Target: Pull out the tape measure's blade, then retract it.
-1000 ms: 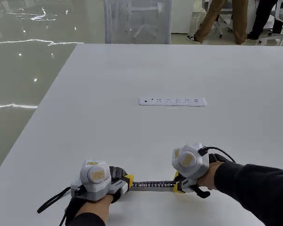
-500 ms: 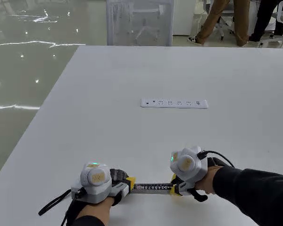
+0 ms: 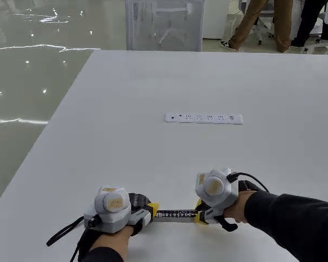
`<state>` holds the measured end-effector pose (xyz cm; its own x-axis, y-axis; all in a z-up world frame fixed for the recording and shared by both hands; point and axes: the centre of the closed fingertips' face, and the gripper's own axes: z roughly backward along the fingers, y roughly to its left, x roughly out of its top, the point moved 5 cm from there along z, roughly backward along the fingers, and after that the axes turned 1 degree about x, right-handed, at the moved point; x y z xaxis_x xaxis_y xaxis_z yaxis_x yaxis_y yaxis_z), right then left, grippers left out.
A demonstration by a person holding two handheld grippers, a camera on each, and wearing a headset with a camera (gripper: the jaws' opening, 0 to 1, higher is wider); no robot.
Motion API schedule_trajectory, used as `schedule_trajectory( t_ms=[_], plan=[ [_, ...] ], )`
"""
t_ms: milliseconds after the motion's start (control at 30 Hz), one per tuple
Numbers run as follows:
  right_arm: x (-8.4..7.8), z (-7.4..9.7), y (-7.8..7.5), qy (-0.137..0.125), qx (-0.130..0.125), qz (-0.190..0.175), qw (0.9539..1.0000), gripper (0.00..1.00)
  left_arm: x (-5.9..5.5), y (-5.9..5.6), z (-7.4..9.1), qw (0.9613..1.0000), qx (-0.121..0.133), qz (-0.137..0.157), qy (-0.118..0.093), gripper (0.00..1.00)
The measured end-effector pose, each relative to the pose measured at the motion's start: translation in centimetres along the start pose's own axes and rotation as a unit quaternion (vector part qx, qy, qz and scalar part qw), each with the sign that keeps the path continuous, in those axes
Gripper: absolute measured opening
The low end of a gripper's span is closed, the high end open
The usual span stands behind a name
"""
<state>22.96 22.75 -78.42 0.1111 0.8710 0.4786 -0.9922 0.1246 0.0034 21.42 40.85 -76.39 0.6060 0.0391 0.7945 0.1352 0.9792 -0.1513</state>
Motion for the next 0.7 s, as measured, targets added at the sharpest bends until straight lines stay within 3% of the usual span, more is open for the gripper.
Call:
schedule_trajectory(
  t_ms=[200,433,700],
  plan=[
    [0.3,-0.2,0.1,-0.002,0.000,0.003,1.0000,0.12,0.1,0.2,0.1,0.9999,-0.007,0.013,-0.004,0.62],
    [0.4,-0.3,0.0,-0.005,0.004,-0.008,0.9999,0.12,0.0,0.3,0.1,0.9999,-0.013,0.008,-0.006,0.62],
    [1.7,-1.0,0.3,-0.013,0.007,-0.008,0.9999,0.12,0.0,0.2,0.2,0.9998,-0.019,0.006,-0.002,0.62]
  ],
)
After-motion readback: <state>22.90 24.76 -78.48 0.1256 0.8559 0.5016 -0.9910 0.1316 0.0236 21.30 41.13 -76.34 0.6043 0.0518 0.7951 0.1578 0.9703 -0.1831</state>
